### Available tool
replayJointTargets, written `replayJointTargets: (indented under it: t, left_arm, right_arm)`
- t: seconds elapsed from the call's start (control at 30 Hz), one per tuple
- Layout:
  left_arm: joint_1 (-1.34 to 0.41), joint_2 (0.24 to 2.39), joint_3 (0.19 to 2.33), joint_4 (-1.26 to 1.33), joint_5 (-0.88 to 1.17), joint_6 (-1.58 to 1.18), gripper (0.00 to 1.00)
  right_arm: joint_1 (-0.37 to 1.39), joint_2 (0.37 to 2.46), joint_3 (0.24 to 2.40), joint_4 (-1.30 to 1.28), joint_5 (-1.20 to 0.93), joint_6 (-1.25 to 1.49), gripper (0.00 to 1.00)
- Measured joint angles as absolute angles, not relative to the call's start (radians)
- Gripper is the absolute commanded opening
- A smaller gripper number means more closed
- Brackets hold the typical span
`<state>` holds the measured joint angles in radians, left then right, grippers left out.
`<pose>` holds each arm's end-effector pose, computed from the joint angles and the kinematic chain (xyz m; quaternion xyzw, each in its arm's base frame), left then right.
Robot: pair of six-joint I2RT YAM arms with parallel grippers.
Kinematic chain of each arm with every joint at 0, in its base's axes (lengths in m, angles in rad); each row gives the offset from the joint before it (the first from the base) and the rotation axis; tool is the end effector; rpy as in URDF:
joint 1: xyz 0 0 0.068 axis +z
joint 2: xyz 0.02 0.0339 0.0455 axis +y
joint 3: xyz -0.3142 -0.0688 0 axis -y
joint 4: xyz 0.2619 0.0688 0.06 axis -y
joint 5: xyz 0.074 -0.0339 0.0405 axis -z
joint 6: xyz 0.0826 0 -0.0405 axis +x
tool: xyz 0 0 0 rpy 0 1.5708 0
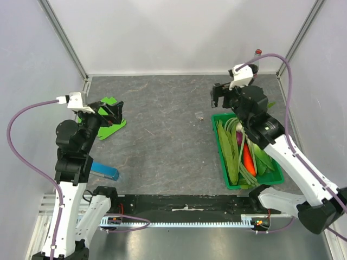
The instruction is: Fold the paper box
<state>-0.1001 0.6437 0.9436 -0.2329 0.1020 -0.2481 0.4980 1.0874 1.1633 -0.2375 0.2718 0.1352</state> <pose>0.1554 -0.0241 0.4472 -0.0133 0.6830 -0.1606 0.7124 0.2585 0.1153 0.4467 -0.0499 0.7583 0.1017 0.6420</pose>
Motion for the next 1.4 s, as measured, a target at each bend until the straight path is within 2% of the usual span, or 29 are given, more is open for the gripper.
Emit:
replayJointTargets:
  t: [0.17,0.33,0.63,0.73,0.8,0.9,1.07,1.3,1.4]
  left_arm:
    - [-0.1,0.71,0.953,-0.27,0.071,-0.248,0.99]
    - [-0.099,0.787,0.952,-0.333,0.035,-0.278,0.98]
    - [-0.099,0.641,0.914,-0.419,0.008,-0.319,0.97]
    - [-0.099,0.567,0.913,-0.434,0.001,-0.319,0.96]
    - [-0.099,0.531,0.913,-0.44,0.001,-0.319,0.96]
    - [-0.099,0.513,0.913,-0.456,0.007,-0.321,0.96]
    - [-0.099,0.511,0.913,-0.485,0.029,-0.325,0.95]
    - [-0.099,0.494,0.921,-0.488,0.065,-0.339,0.94]
    - [-0.099,0.49,0.931,-0.491,0.081,-0.343,0.94]
  right_arm:
    - [0.604,1.235,1.224,-0.14,0.279,0.166,0.98]
    - [0.653,1.43,1.254,-0.047,0.163,0.305,0.98]
    - [0.741,1.906,1.325,0.334,-0.028,0.925,0.98]
    - [0.783,2.102,1.406,0.399,-0.055,1.097,0.94]
    - [0.813,2.2,1.462,0.412,-0.056,1.175,0.87]
    - [0.861,2.328,1.574,0.419,-0.046,1.259,0.84]
    - [0.918,2.455,1.729,0.429,-0.039,1.336,0.72]
    - [0.947,2.619,1.928,0.392,-0.002,1.415,0.72]
    - [0.946,2.683,2.038,0.367,0.015,1.439,0.64]
